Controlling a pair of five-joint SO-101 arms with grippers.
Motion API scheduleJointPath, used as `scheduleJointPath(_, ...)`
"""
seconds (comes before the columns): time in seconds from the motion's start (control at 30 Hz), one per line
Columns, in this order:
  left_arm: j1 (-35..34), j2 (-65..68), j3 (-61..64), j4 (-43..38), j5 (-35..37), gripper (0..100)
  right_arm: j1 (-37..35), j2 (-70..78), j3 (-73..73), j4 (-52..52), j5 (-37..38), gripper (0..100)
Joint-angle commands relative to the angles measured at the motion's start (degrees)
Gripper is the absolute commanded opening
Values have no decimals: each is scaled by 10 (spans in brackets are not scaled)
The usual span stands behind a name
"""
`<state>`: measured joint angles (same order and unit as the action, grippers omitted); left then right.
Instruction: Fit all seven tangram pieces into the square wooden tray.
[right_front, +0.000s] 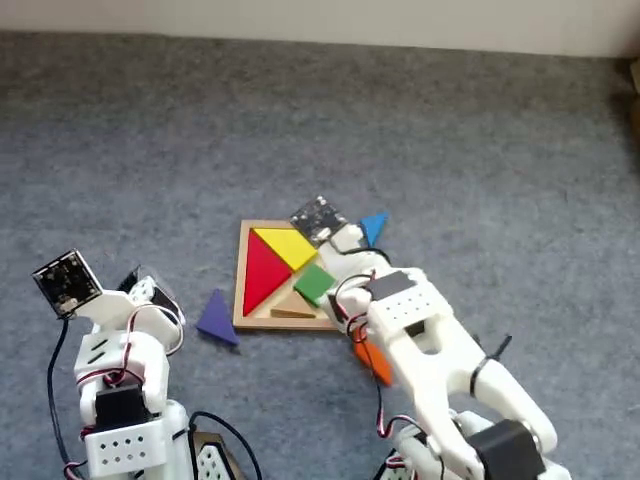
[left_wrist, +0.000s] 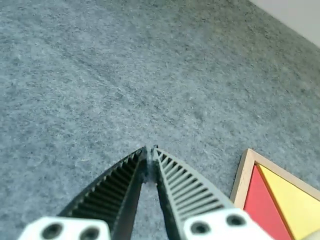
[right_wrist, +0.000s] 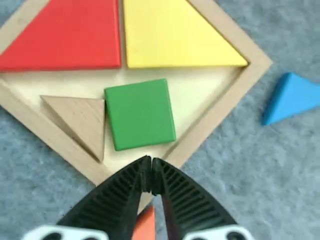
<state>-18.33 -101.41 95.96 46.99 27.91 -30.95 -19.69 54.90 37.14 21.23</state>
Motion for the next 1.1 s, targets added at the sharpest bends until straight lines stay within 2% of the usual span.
scheduleJointPath(0.0, -10, -29, 11, -13, -3, 52, -20, 2, -39, -35, -6, 19)
scheduleJointPath(0.3, -7, -29, 11, -12, -3, 52, -19, 1, -87, -36, -6, 19)
scheduleJointPath(0.63, -7, -29, 11, -12, -4, 52, -10, 184, -196, -34, -6, 19)
scheduleJointPath(0.77, -7, -29, 11, -12, -4, 52, -34, 191, -197, -28, -6, 19)
scheduleJointPath(0.93, -7, -29, 11, -12, -4, 52, -76, 191, -203, 64, -6, 19)
scheduleJointPath(1.07, -7, -29, 11, -12, -4, 52, -114, 191, -203, 99, -6, 19)
